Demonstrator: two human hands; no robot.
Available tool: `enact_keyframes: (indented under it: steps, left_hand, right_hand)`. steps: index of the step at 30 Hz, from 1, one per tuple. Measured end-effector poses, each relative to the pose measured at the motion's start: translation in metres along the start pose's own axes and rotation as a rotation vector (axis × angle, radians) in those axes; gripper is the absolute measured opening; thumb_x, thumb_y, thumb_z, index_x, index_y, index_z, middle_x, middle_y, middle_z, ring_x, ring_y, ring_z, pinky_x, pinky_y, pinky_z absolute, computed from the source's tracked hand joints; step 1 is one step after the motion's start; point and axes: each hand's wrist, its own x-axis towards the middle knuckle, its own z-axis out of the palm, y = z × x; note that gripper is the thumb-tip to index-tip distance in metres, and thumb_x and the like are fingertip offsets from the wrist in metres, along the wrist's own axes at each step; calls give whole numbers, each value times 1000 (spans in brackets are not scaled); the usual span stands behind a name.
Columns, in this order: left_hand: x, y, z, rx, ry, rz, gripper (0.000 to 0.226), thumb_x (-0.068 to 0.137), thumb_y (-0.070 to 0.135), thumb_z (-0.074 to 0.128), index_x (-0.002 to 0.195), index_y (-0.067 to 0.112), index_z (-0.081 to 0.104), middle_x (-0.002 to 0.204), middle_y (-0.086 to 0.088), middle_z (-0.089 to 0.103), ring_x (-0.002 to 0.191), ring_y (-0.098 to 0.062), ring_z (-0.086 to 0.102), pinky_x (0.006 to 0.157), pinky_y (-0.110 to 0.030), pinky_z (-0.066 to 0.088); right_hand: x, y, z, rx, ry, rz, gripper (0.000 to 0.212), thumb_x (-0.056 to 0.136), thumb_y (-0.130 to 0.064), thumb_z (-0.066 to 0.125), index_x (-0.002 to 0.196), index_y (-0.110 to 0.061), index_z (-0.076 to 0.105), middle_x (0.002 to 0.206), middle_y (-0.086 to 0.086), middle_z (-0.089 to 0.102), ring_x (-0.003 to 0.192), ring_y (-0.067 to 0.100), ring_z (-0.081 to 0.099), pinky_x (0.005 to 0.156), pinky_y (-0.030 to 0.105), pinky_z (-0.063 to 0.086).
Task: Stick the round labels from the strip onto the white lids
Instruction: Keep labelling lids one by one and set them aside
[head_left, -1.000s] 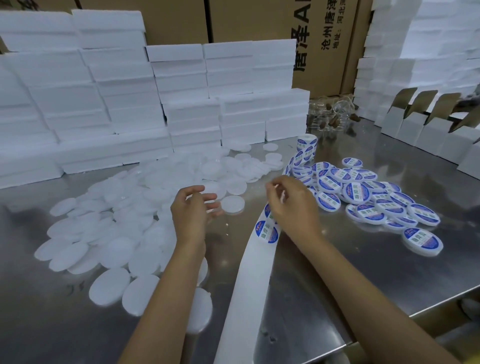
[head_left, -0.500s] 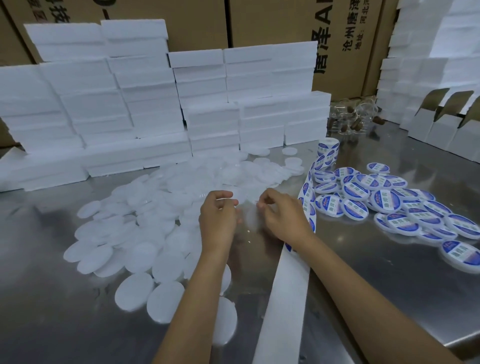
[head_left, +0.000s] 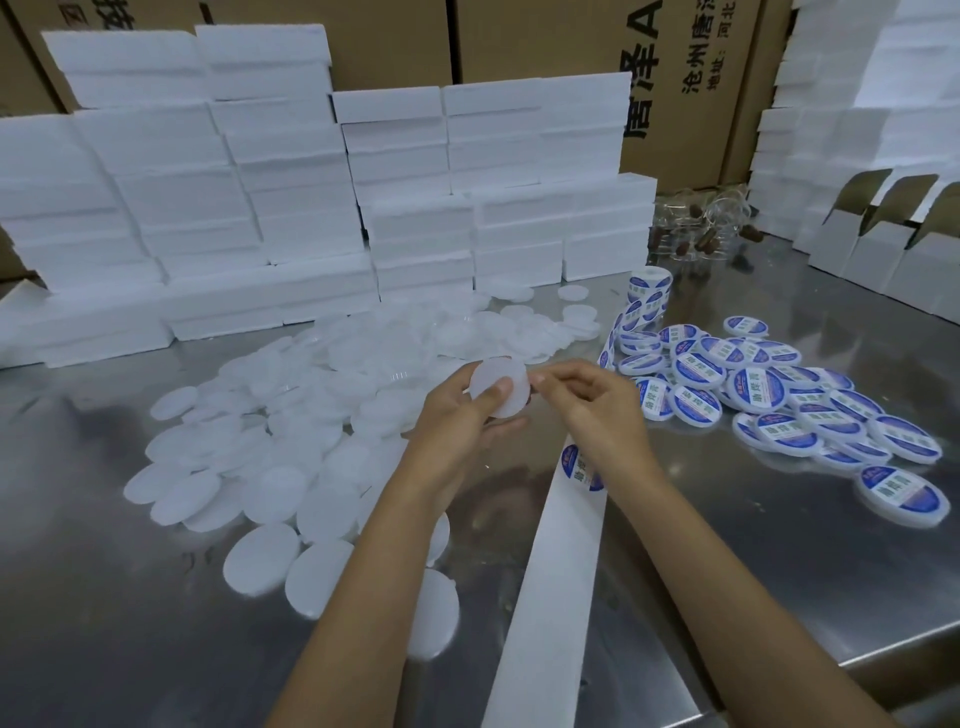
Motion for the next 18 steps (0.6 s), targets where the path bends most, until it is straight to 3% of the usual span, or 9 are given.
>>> enact_keyframes:
  steps: [4,8,11,14,18]
  left_hand:
    - [1,-2,-4,-41,-3,-1,25,105,3,49,126,9,59,113,-17,74,97,-31,75,87,-37,61]
    - [1,-4,-7,-19,-7,-5,31,106,3,45,126,22,60,110,-17,74,95,-28,74,79,-39,62]
    - [1,-5,-8,-1,-22,-35,36,104,4,47,128,27,62,109,-14,75,94,-27,72,81,-43,60]
    - [1,-5,-8,32,0,-53,37,99,4,55,125,29,63,103,-9,76,95,-26,71,84,-42,61]
    - [0,-4,-6,67,27,-58,35,98,6,57,124,29,62,109,-11,74,101,-25,71,90,-41,61]
  right_hand:
    - [-2,8,-25,-302,217,-131,11,90,-21,69,80,-22,68,76,-12,70,78,-1,63,70,10,44]
    - [-11,21,-36,-490,27,-83,11,87,-13,65,80,-21,70,78,-14,69,79,-5,60,65,5,41]
    - [-15,23,-31,-572,-147,-39,13,80,-12,67,84,-23,72,84,-12,70,81,-2,61,70,13,43]
    - [-19,27,-25,-614,-299,-36,21,80,-14,69,97,-26,70,101,-11,67,92,0,59,78,11,42]
    - [-20,30,-23,-630,-366,-93,26,84,-24,74,106,-33,64,111,-15,61,100,-5,53,80,3,37]
